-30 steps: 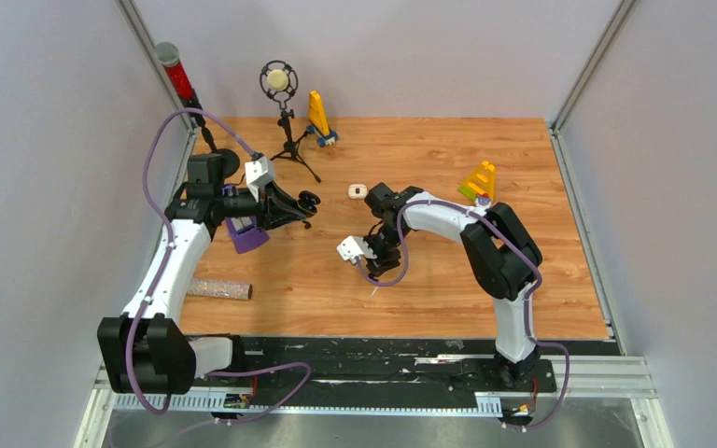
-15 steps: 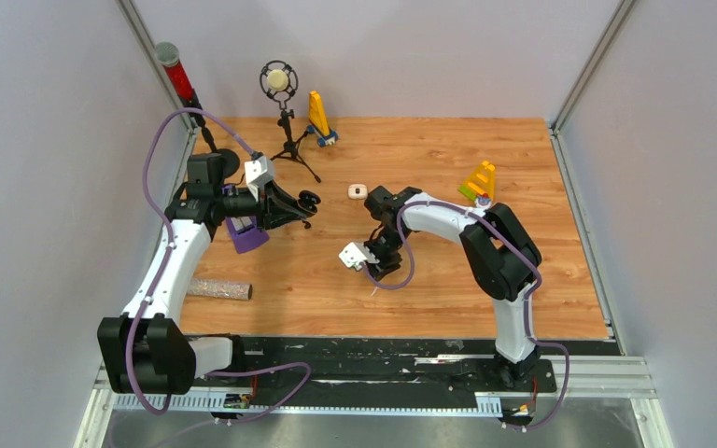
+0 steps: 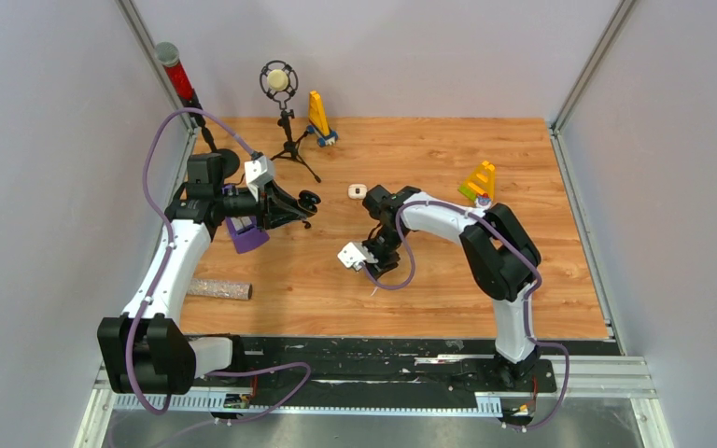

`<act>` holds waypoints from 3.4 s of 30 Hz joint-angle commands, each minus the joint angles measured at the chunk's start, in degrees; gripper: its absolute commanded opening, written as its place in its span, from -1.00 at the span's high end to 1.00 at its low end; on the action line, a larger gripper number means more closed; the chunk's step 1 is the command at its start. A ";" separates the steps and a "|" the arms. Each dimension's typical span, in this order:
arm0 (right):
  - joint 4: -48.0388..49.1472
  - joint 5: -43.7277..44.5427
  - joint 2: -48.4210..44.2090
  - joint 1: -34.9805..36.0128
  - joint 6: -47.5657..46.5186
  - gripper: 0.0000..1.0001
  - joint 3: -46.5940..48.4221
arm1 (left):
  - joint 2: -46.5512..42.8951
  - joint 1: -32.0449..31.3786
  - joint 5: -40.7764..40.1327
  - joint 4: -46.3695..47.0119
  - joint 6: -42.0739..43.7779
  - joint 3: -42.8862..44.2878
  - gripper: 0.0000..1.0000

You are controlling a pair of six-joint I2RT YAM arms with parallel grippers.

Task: Insert the wireless bluetooth earbuds into the charging case
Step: Pick up the earbud from the center of the board, then place the earbud in the charging case.

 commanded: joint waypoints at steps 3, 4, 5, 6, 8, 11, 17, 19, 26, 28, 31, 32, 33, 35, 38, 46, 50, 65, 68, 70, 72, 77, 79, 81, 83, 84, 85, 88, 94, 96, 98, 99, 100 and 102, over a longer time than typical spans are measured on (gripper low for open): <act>-2.11 -2.40 1.40 0.81 -3.68 0.33 3.49 | -1.68 0.31 1.82 1.31 -0.71 -0.33 1.00; -2.37 -2.25 1.59 0.90 -3.76 0.33 3.62 | -1.68 0.31 1.78 1.30 -0.71 -0.32 1.00; -2.70 -2.07 1.74 0.91 -3.92 0.33 3.88 | -1.68 0.31 1.75 1.28 -0.71 -0.34 1.00; -3.04 -1.97 1.95 0.93 -4.15 0.34 3.97 | -1.68 0.31 1.70 1.25 -0.75 -0.33 1.00; -3.62 -1.55 2.24 0.86 -4.59 0.39 4.01 | -1.68 0.31 1.73 1.19 -0.73 -0.38 1.00; -4.67 -0.85 2.92 0.96 -5.18 0.40 4.11 | -1.68 0.31 1.81 1.18 -0.73 -0.38 1.00; -5.29 -0.79 3.49 0.99 -5.32 0.57 4.92 | -1.61 0.31 1.73 1.34 -0.79 -0.51 1.00; -5.64 -1.81 3.85 0.88 -4.08 0.67 6.06 | -1.65 0.31 1.68 1.35 -0.80 -0.47 1.00; -6.52 -3.08 2.54 0.46 0.17 0.79 8.43 | -1.40 0.31 1.04 3.35 -2.99 -0.98 1.00; -6.49 -2.89 1.45 0.12 4.05 0.81 9.74 | -1.35 0.36 -0.55 7.69 -7.66 -2.11 1.00; -5.06 -2.40 -1.96 -1.30 11.64 0.84 10.70 | -0.64 -0.18 -4.85 18.37 -18.44 -4.29 1.00; -3.96 -1.58 -3.58 -1.82 14.52 0.84 10.63 | -0.41 -0.80 -6.09 21.03 -20.04 -4.46 1.00; -1.74 -0.24 -6.03 -2.27 18.01 0.84 10.18 | 0.17 -1.21 -8.55 22.14 -22.50 -4.49 1.00; 2.08 4.73 -9.87 -2.86 23.70 0.84 8.80 | 1.39 -2.68 -11.84 23.95 -25.54 -3.78 1.00; 8.30 14.74 -14.92 -3.64 30.42 0.83 7.10 | 4.33 -5.11 -15.53 26.34 -30.02 -1.99 1.00; 16.13 33.00 -20.18 -6.44 40.30 0.85 17.27 | 10.73 -12.62 -20.53 32.79 -42.38 5.67 1.00; 20.62 35.08 -20.69 -6.37 44.77 0.84 20.63 | 11.88 -15.31 -19.36 38.98 -47.89 4.95 1.00; 31.02 41.12 -22.63 -1.26 46.78 0.85 21.18 | 13.51 -16.39 -16.96 56.16 -59.58 0.07 1.00; 30.51 42.37 -22.80 1.40 46.07 0.85 20.91 | 13.41 -16.38 -17.21 56.91 -59.77 -0.66 1.00; 30.08 43.27 -22.91 3.05 46.07 0.85 20.67 | 13.17 -16.38 -17.43 56.56 -59.42 -0.86 1.00; 29.74 44.11 -23.02 4.28 46.47 0.85 20.32 | 12.83 -16.38 -17.57 56.39 -59.08 -1.08 1.00; 28.81 44.02 -24.01 6.02 48.00 0.86 19.72 | 12.18 -16.38 -17.74 56.04 -58.62 -1.32 1.00; 28.49 44.14 -24.43 6.83 47.97 0.86 19.01 | 12.08 -16.38 -17.63 56.03 -58.67 -1.18 1.00; 28.51 44.36 -24.91 7.62 47.83 0.87 17.93 | 11.91 -16.38 -17.60 55.96 -58.71 -0.98 1.00; 28.52 44.60 -25.24 8.26 47.59 0.87 16.74 | 11.74 -16.38 -17.52 55.87 -58.72 -0.98 1.00; 28.48 44.80 -25.34 8.52 47.38 0.86 16.23 | 11.63 -16.38 -17.47 55.85 -58.72 -1.00 1.00; 28.56 45.17 -25.31 8.61 47.16 0.87 15.91 | 11.56 -16.38 -17.37 55.85 -58.76 -0.95 1.00; 29.04 45.68 -25.14 8.66 46.74 0.87 15.08 | 11.44 -16.38 -17.29 55.75 -58.91 -0.95 1.00; 29.87 46.41 -24.15 8.94 46.24 0.88 14.68 | 11.26 -16.38 -17.14 55.85 -59.58 -0.65 1.00; 30.12 46.65 -23.79 9.02 45.96 0.88 14.51 | 11.17 -16.38 -17.00 56.00 -59.75 -0.69 1.00; 30.23 46.68 -23.58 9.09 45.93 0.88 14.26 | 11.02 -16.38 -16.80 56.21 -59.88 -0.83 1.00; 30.28 46.65 -23.49 9.10 45.86 0.88 14.16 | 11.00 -16.38 -16.74 56.27 -59.91 -0.84 1.00; 30.28 46.60 -23.40 9.22 45.85 0.89 14.05 | 10.93 -16.34 -16.70 56.32 -60.01 -0.84 1.00; 30.36 46.51 -23.36 9.43 45.68 0.89 13.74 | 10.97 -16.39 -16.65 56.34 -60.08 -0.90 1.00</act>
